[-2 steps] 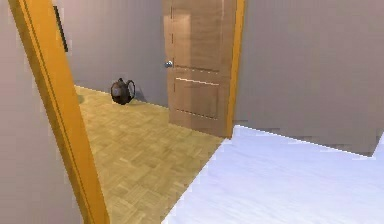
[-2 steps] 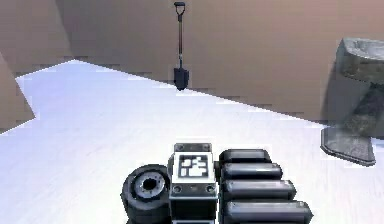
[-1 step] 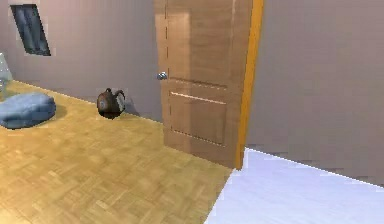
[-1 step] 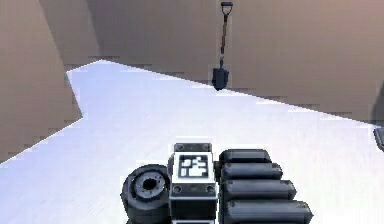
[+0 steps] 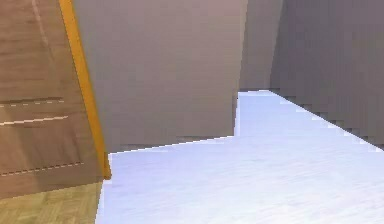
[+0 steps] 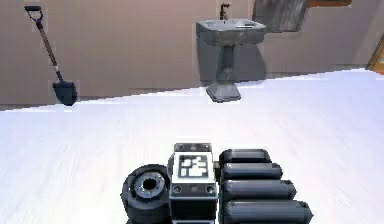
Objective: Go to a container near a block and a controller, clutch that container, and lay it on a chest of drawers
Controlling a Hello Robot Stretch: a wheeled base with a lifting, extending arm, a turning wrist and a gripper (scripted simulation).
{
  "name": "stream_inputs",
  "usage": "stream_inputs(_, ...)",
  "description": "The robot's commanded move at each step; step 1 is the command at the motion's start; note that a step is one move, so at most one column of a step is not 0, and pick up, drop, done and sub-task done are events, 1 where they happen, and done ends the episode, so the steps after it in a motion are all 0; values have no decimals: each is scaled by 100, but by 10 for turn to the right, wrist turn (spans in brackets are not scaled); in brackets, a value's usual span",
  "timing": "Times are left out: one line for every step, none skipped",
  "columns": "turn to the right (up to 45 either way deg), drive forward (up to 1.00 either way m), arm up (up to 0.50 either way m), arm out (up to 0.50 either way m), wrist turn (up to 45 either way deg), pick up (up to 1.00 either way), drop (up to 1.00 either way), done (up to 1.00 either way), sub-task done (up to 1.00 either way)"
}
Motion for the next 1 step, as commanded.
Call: stream_inputs(240,0,0,0,0,0,0,0,0)
